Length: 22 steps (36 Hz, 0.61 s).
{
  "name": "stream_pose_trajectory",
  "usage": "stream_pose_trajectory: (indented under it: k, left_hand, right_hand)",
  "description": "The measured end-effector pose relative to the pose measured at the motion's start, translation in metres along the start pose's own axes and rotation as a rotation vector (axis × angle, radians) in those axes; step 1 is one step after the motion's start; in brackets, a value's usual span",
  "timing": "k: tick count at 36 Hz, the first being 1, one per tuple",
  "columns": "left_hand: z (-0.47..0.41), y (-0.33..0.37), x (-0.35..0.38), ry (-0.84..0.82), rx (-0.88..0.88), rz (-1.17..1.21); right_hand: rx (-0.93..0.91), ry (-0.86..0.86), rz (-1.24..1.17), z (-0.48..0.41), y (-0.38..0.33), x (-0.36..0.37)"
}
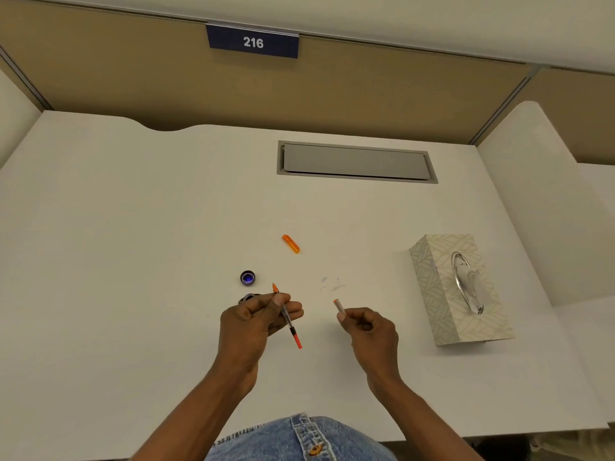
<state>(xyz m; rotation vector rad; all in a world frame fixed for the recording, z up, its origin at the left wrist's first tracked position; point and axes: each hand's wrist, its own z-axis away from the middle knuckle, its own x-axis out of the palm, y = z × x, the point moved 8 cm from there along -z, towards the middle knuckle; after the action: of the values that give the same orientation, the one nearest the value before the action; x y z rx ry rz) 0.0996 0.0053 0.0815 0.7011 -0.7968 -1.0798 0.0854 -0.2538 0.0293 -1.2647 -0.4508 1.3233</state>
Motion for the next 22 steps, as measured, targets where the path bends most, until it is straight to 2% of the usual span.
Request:
stream_pose_trajectory:
  k: [7, 22]
  left_hand:
    - [0.003, -0.009, -0.003, 0.008, -0.040, -0.018]
    - [0.003, -0.019, 0.001, -0.002, -0.075, -0.092]
  right_hand:
    - [0.003, 0.064, 0.002, -0.024, 0.003, -0.010]
    - [-0.182, 0.294, 0.370, -0.050, 0.009, -0.017]
